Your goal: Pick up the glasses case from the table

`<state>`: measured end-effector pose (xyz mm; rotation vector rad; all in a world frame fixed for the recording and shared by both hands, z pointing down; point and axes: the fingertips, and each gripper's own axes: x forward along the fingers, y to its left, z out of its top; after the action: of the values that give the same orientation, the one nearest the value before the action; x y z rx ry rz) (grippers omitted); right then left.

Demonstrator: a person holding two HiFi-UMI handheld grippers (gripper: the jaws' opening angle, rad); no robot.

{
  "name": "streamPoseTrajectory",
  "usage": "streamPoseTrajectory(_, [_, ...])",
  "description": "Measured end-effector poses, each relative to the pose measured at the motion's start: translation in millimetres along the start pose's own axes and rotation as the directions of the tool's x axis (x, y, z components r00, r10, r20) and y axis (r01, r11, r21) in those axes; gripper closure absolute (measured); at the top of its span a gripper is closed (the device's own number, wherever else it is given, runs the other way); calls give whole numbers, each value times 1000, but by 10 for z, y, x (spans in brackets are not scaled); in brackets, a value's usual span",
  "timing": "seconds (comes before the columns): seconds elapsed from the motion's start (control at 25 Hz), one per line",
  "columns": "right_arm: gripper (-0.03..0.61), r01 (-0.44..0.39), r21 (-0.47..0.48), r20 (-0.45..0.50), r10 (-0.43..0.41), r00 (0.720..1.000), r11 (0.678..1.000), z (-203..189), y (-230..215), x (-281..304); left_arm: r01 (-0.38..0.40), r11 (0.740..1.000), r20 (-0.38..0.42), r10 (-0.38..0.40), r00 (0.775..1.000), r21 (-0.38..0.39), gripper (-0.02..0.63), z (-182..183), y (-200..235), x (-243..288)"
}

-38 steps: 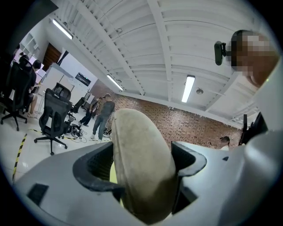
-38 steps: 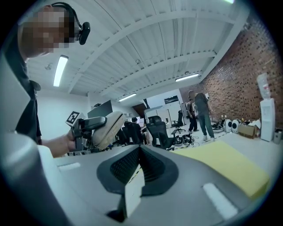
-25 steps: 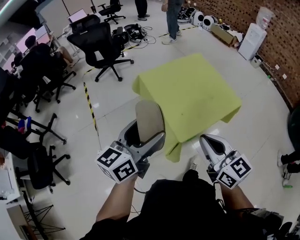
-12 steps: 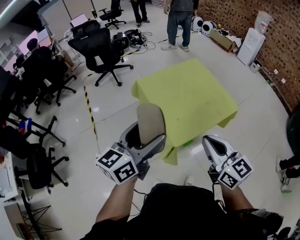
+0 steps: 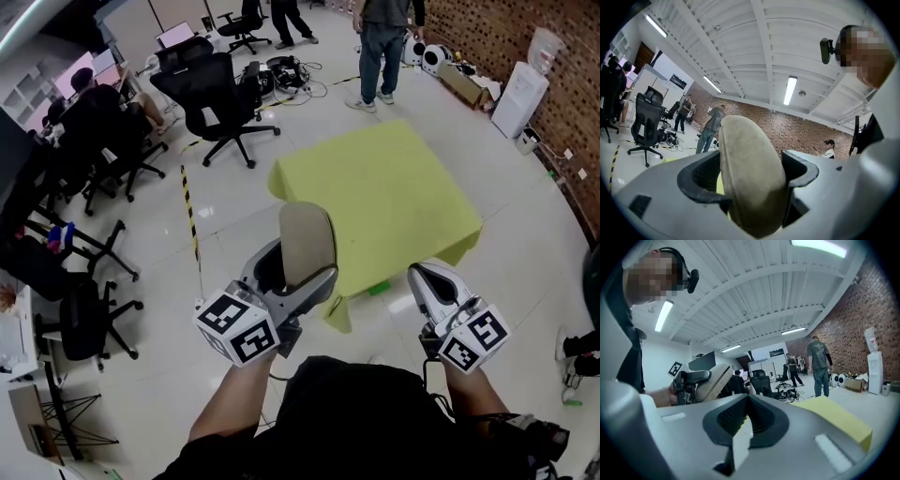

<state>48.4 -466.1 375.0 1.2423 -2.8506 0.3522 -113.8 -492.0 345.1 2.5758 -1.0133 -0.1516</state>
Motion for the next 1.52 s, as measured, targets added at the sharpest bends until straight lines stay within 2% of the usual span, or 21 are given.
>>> streamPoseTrajectory(0.64, [578,21,13,1,-21,1000,1000,-33,-221,-125,43,999,-36,-43,998,18,198,-26,-136,366])
streamPoseTrajectory(1.52, [578,14,-16,-11,-14,1000,1000,-3,-94,48,49,999,-32,-49,998,7,199,34,27,285])
